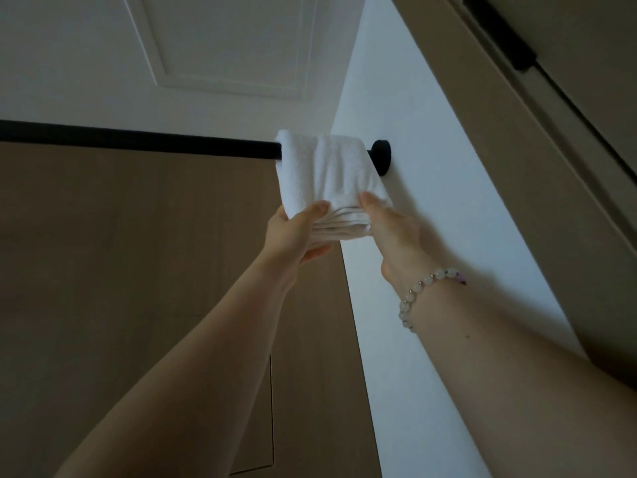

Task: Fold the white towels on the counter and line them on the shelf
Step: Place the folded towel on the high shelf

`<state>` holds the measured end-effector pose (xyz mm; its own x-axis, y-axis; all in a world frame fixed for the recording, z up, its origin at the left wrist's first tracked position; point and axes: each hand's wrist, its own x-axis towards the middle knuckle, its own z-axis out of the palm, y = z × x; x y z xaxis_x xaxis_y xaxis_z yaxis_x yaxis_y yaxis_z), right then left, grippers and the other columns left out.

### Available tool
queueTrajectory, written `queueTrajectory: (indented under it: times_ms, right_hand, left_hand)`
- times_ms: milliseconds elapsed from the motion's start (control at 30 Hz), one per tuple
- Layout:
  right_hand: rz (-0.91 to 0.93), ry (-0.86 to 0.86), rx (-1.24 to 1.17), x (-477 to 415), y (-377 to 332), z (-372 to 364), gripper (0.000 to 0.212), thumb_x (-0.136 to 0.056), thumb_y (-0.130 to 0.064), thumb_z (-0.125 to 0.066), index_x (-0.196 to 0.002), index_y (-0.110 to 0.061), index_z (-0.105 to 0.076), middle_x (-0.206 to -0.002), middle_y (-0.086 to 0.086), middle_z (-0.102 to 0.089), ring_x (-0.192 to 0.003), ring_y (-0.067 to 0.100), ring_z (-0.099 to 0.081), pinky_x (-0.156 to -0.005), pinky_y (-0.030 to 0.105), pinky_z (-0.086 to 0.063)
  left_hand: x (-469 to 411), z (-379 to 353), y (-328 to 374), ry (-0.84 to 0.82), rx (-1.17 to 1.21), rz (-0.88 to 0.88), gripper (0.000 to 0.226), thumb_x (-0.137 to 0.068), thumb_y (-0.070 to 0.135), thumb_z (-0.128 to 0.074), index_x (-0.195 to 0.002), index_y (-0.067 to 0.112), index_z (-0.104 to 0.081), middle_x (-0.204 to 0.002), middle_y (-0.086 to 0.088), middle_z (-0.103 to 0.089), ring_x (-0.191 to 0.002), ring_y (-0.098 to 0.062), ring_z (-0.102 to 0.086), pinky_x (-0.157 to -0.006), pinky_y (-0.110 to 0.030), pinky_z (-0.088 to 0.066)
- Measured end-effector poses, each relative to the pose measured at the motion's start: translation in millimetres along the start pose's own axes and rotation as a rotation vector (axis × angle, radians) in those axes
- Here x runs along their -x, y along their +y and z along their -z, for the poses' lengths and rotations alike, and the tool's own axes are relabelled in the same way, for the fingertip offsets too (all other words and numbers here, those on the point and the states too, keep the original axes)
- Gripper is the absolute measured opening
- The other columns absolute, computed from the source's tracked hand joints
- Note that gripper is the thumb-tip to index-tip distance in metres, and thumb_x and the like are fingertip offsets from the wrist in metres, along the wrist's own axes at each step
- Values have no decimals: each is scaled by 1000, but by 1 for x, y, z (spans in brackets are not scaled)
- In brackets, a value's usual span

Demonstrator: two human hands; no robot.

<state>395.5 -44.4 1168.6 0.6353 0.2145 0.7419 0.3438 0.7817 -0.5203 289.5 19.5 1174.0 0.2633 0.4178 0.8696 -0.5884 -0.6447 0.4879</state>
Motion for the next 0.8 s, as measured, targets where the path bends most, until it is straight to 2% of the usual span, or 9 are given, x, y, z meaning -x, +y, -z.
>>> queueTrajectory:
  times_ms: [100,200,300,367,467,533,633,733,800]
  right_hand:
    - [14,9,24,5,-1,1,23,-84,-39,-67,-80,-16,-66,-67,-9,-53,-82,14,-55,-77,24,-40]
    - [13,28,7,16,-2,2,21,-82,-36,-70,-88,-16,-67,-75,-7,-59,-80,10,-55,-75,21,-40]
    - [45,110,-15,31,1,10,29,-81,-30,-72,-99,-8,-69,-72,-6,-59,-62,4,-52,-55,10,-41]
    - [121,176,163,46,7,19,27,-84,-33,-68,-87,-7,-69,-61,-6,-54,-55,5,-51,-47,8,-36]
    - [265,176,595,76,30,29,23,-88,-37,-58,-86,-16,-69,-82,2,-67,-85,20,-63,-65,20,-38]
    - [424,127,771,101,58,34,18,-88,-30,-56,-85,-17,-67,-90,1,-68,-92,21,-60,-66,23,-33]
    - [670,-53,980,151,108,43,9,-84,-15,-58,-83,-11,-66,-84,5,-64,-87,25,-57,-64,24,-32]
    - [804,-258,1111,202,159,56,7,-70,-7,-69,-76,-7,-67,-75,8,-63,-75,30,-59,-63,28,-44]
    - [798,-379,1140,233,190,63,11,-66,-6,-71,-76,-5,-69,-75,9,-63,-74,30,-60,-67,33,-49]
  left_hand:
    - [7,-1,-3,9,-28,-17,25,-87,28,-64,-109,24,-52,-98,1,-65,-80,-12,-66,-61,-24,-57]
    - [14,-1,-8,43,-138,-62,32,-88,29,-64,-116,21,-49,-103,-3,-63,-63,-10,-64,-54,-21,-55]
    - [28,3,-18,93,-285,-100,50,-91,26,-60,-136,22,-38,-97,5,-58,-52,-6,-60,-50,-19,-53]
    - [44,11,-23,129,-382,-95,48,-94,23,-54,-139,24,-36,-89,13,-52,-55,-7,-59,-50,-17,-52]
    - [73,28,-34,144,-593,-97,30,-95,24,-49,-124,22,-52,-89,15,-54,-68,-11,-62,-58,-21,-52]
    - [96,44,-48,118,-851,-133,22,-94,25,-48,-114,22,-58,-95,13,-56,-84,-11,-58,-68,-22,-42]
    - [148,70,-82,76,-1116,-186,21,-95,22,-41,-105,18,-59,-93,7,-52,-86,-14,-49,-68,-22,-28]
    - [215,103,-129,-35,-1328,-286,21,-93,21,-42,-97,15,-62,-91,-5,-60,-86,-28,-54,-69,-31,-31]
    - [259,123,-159,-105,-1421,-223,21,-92,20,-45,-101,15,-63,-96,-7,-64,-89,-30,-56,-71,-33,-35]
